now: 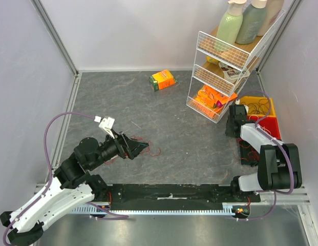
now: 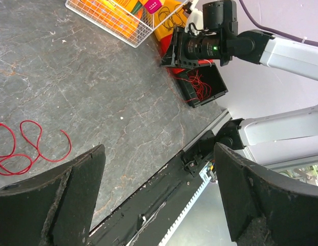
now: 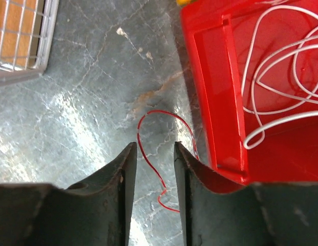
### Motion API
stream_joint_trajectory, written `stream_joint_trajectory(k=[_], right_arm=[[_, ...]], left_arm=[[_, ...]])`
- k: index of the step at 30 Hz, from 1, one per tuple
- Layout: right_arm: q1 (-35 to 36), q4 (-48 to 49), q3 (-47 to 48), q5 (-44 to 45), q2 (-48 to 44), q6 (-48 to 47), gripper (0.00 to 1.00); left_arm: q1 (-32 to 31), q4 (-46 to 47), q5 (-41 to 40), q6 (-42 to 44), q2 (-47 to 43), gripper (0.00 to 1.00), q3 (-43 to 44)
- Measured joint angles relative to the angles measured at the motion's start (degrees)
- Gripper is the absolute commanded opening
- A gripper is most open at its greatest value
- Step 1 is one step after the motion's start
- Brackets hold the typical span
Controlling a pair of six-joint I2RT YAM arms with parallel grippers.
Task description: Untangle the cables
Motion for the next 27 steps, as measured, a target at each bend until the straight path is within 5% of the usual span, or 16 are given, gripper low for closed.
stream_joint_trajectory(k=[7,15,20,27], right_arm=[[0.0,2.2,0.0,0.5,0.7,0.3,0.0],[0.0,-1.3,0.2,4.5,-8.9,2.3,0.0],[-0.3,-7.1,0.7,18.0,-16.7,9.3,0.0],[-13.3,-13.9,1.3,30.3,-18.8,18.1,0.0]], left_arm=[[0.0,0.0,0.1,0.0,-0.6,0.92,0.0],[0.0,-0.4,0.1,0.2,-0.2,0.92,0.2],[0.0,-0.5,0.8,0.2,0.3,0.91,0.8],[0.0,-0.4,2.9,-0.4,-0.6,0.91,0.9]])
